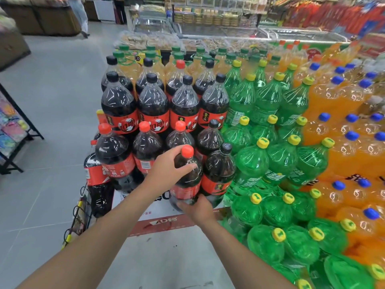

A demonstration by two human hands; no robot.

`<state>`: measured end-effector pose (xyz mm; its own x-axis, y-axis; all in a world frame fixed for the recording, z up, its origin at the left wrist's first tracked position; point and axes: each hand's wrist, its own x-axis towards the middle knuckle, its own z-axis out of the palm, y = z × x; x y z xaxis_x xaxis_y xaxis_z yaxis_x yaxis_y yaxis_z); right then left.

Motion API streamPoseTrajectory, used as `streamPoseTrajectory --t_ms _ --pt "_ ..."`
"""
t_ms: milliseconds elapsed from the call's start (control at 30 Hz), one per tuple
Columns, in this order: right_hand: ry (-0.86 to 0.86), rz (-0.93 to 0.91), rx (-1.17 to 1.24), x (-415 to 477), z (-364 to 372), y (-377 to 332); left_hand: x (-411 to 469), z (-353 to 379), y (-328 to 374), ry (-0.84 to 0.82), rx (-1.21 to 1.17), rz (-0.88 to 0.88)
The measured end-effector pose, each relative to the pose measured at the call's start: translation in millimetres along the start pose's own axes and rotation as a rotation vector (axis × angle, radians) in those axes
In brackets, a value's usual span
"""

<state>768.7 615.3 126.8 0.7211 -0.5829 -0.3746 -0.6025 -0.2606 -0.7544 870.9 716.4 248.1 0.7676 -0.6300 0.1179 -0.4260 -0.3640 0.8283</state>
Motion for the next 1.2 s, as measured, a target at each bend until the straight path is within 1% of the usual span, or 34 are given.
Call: streamPoseTrajectory --t_ms 67,167,233,300,433,500,600,667,733,800,900,967,1200 --pt "-0.019 -0.022 -0.031 -5 -7 -1 -1 -1 2 0.012 0.006 0.012" --pt "-0.062 -0.042 -0.161 -13 -20 -2 -4 -3 8 0.023 0.028 0.054" --pt "-0.084 -0.073 -0.313 -16 -35 -1 -6 -4 17 0.037 0.074 0.123" --pt "-0.069 -0.103 -0.397 -23 -58 -1 -9 -3 31 0.080 0.146 0.216" --pt "0.105 -0.199 -0.445 -51 -123 -5 -14 10 71 0.196 0.290 0.458" --pt "0.216 -0.264 -0.483 -70 -160 -1 -18 27 95 0.194 0.290 0.558" --pt "0.402 -0.326 -0.606 -98 -215 20 -25 67 128 0.106 0.272 0.674" --pt "0.506 -0.265 -0.662 -120 -250 42 -30 101 144 0.002 0.256 0.705" --pt "0.567 -0.182 -0.669 -143 -282 71 -37 139 158 -0.118 0.255 0.691" --pt "0.592 -0.101 -0.672 -170 -310 103 -50 178 173 -0.224 0.268 0.656" --pt "0.614 -0.006 -0.625 -217 -347 155 -79 235 201 -0.331 0.290 0.639" --pt "0.629 0.051 -0.583 -249 -369 193 -104 271 221 -0.391 0.301 0.649" --pt "0.693 0.198 -0.585 -370 -433 313 -208 387 296 -0.554 0.260 0.707"
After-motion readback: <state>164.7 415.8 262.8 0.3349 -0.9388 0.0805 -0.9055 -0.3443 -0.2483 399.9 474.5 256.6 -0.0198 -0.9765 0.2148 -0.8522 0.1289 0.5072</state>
